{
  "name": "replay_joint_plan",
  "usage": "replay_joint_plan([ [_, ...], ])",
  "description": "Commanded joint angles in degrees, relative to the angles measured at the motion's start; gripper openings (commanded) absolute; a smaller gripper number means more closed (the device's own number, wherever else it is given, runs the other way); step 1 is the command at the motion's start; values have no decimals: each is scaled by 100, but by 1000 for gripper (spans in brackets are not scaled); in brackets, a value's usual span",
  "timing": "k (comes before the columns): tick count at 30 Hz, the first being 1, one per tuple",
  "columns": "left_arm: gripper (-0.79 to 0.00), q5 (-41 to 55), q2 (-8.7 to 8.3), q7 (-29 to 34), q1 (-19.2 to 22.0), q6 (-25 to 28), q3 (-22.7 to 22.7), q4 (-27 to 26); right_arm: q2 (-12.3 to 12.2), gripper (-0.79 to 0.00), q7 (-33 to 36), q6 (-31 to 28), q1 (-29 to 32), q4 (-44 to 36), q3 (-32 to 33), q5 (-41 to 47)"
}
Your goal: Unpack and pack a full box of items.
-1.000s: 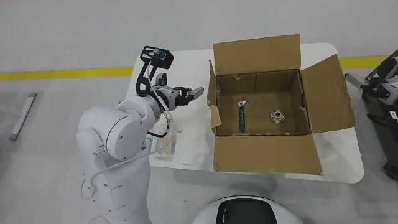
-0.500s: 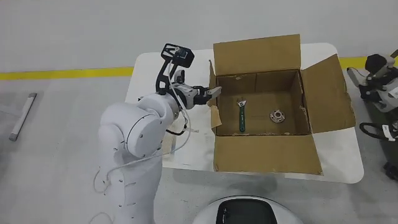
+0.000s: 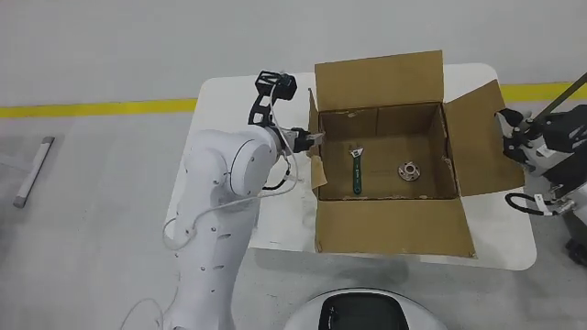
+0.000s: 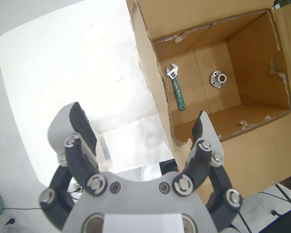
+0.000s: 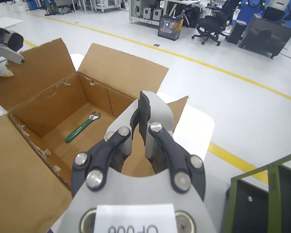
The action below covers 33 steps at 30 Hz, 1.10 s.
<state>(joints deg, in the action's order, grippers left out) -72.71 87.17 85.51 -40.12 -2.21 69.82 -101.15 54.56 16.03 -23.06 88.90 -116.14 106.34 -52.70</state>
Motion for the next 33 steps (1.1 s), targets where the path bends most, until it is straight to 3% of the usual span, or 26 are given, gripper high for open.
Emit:
replay_joint_plan([
  [1, 0, -122, -20, 18, -6, -10, 48, 82, 0, -785, 88, 5, -46, 69, -89, -70],
  [9, 0, -518, -69, -90, -25, 11, 69, 449, 12, -785, 343, 124, -218, 310, -315, -91],
  [23, 0, -633, -109, -192, -5, -18, 142, 658, 23, -785, 729, 269, -418, 465, -404, 89],
  [27, 0, -433, -107, -172, 30, -35, 177, 436, 38, -785, 907, 289, -463, 335, -266, 1076],
  [33, 0, -421, -135, -132, 3, -64, 283, 22, 40, -785, 1758, 698, -516, -245, -154, 2668],
])
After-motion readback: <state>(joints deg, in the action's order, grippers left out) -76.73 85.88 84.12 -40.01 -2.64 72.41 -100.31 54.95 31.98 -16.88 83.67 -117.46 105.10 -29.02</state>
